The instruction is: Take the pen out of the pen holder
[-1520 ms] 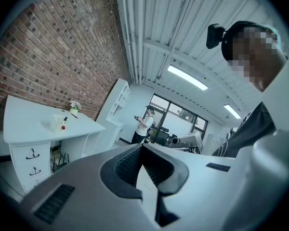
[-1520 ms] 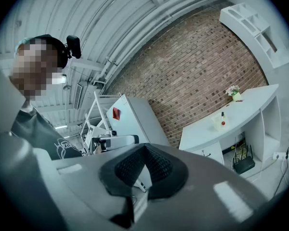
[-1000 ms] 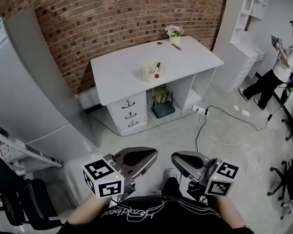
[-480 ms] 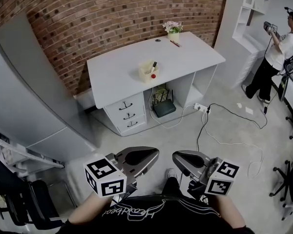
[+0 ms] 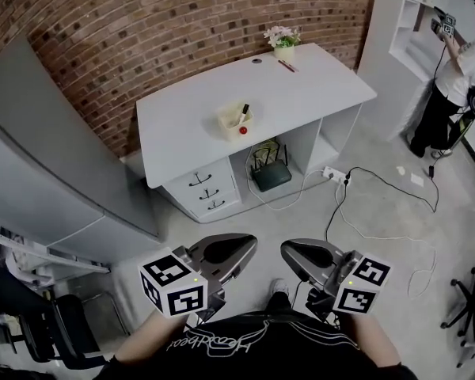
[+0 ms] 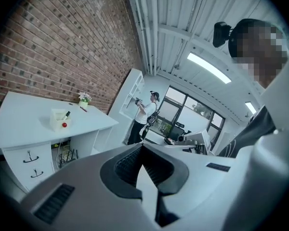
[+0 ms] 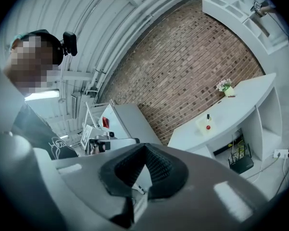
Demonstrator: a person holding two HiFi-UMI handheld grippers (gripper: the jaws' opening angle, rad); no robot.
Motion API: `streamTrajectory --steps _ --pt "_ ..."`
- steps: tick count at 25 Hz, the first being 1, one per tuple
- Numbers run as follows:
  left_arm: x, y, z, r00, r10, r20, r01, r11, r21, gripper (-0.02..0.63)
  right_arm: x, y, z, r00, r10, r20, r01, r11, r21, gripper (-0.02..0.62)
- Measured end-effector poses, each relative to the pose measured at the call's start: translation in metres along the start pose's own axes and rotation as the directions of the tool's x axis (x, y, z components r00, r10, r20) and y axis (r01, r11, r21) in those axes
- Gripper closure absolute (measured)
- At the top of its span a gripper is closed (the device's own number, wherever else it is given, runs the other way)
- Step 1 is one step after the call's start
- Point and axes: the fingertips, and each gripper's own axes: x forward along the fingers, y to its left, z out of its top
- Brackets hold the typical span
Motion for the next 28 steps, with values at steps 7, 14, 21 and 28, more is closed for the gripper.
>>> streamTrajectory --steps 7,14,21,28 --pt "0.061 0.016 0.009 0.999 0.007 -0.035 -0.008 1.0 -0.024 0.604 -0.005 -0.055 0.028 1.0 0.002 0.005 -0.002 1.0 0.01 0.592" --pt "0.106 0.027 0.025 0.998 0.04 -0.048 -0.041 0.999 -0.013 0.604 -0.017 -0.1 0.056 1.0 0.004 0.021 -0.005 1.0 0.014 0.592" --pt "0.125 0.022 0.04 0.998 0.056 -0.037 -0.054 0.998 0.041 0.604 -0.024 -0.112 0.079 0.999 0.022 0.043 -0.021 1.0 -0.021 0.592" --pt "0.126 0.035 0.053 0.996 0.084 -0.002 -0.083 0.995 0.049 0.604 -0.019 -0.121 0.086 0.999 0.016 0.036 -0.016 1.0 -0.02 0.592"
